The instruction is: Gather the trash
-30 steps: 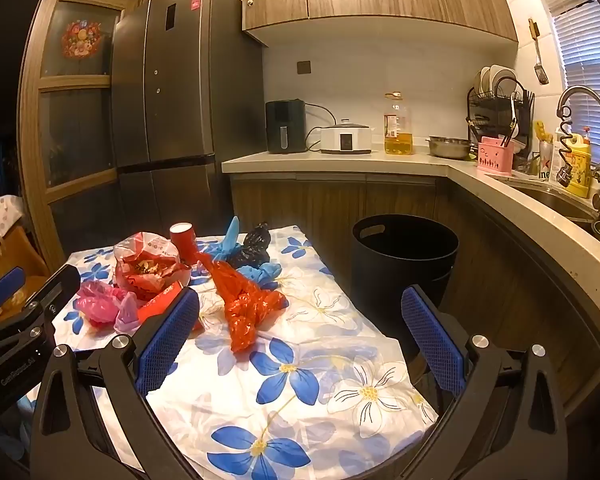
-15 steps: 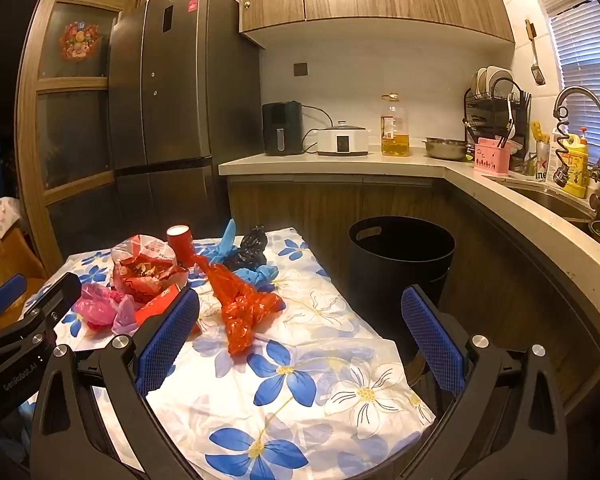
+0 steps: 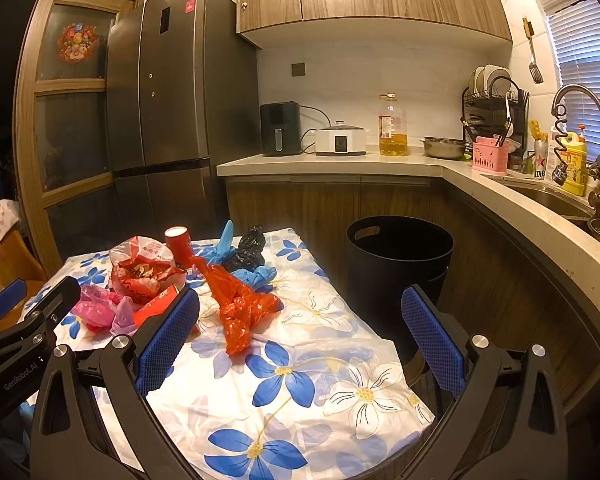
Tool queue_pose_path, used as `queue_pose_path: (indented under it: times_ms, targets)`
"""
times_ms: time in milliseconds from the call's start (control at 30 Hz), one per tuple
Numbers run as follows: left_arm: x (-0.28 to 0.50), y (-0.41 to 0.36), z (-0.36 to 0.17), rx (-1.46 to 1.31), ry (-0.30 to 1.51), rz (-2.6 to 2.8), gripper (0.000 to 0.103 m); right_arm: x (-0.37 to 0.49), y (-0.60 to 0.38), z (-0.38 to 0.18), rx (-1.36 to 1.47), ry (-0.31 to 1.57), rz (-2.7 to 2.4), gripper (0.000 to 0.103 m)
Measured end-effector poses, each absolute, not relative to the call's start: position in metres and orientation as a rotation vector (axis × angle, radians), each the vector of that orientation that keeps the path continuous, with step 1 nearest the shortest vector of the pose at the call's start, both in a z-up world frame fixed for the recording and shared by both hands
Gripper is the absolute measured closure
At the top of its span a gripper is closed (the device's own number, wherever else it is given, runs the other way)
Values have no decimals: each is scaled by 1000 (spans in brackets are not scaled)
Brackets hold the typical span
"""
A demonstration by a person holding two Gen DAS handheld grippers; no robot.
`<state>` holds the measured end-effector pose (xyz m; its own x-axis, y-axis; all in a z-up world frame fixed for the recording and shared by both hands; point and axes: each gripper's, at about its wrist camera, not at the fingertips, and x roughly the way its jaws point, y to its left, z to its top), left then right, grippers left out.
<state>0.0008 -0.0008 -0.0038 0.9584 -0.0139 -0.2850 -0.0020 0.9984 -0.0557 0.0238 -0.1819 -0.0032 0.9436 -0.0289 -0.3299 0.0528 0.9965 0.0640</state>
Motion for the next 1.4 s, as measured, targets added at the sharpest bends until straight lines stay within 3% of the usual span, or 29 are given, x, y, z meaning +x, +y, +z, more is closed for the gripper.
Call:
queue_pose_path:
  times_ms: [1400]
  targets:
    - [2,-4,-6,-60,292,-21,6,24,-185,-5,78,328,-47,5]
